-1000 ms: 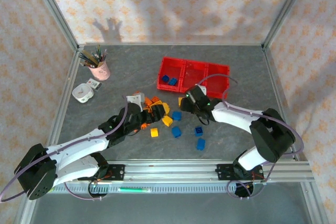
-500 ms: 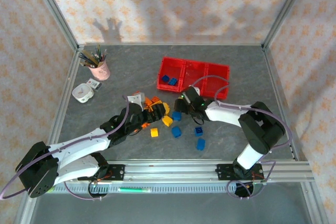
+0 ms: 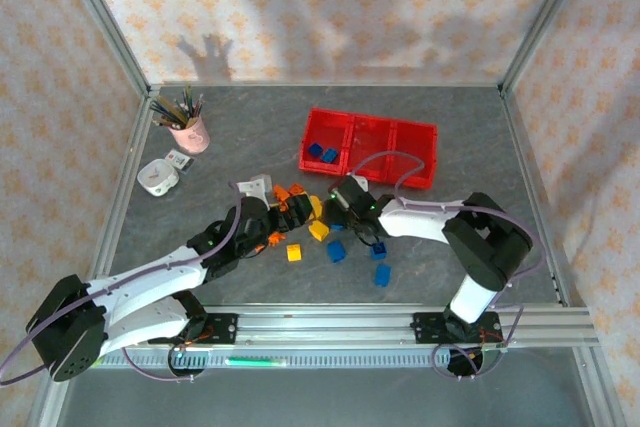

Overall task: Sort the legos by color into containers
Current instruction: Pick up the lego from the center of the table.

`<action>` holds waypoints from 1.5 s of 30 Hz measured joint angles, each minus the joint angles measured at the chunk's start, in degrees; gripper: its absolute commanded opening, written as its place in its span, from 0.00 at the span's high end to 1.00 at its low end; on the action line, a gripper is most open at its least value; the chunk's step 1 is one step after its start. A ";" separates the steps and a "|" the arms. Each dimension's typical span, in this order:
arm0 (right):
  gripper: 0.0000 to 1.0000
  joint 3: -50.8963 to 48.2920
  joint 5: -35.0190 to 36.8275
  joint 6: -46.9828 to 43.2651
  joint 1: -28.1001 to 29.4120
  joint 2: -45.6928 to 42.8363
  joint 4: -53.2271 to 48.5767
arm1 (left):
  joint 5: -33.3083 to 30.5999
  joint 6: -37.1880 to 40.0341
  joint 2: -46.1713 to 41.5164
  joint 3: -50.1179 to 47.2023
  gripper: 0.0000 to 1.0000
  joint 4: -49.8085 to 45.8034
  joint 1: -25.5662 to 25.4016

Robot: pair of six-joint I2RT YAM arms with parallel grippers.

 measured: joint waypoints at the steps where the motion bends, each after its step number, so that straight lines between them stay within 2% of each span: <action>1: 0.25 0.13 0.00 0.13 0.00 0.00 -0.11 | -0.11 0.00 -0.09 0.02 0.01 -0.02 0.00; 8: 0.36 0.11 0.87 0.63 0.13 -0.31 -1.60 | -0.72 0.00 -0.22 0.00 0.01 -0.52 0.00; 16: 0.35 -1.40 1.44 0.98 0.39 -3.43 -5.55 | -0.74 0.00 -0.22 0.00 0.01 -0.85 0.00; 31: 0.61 -0.68 2.32 1.40 1.14 -2.95 -5.73 | -1.40 -0.02 -1.97 0.00 0.01 -1.22 0.00; 45: 0.61 2.27 3.96 0.90 1.14 -7.06 -8.31 | -3.21 0.04 -3.37 -0.02 0.01 -1.25 0.00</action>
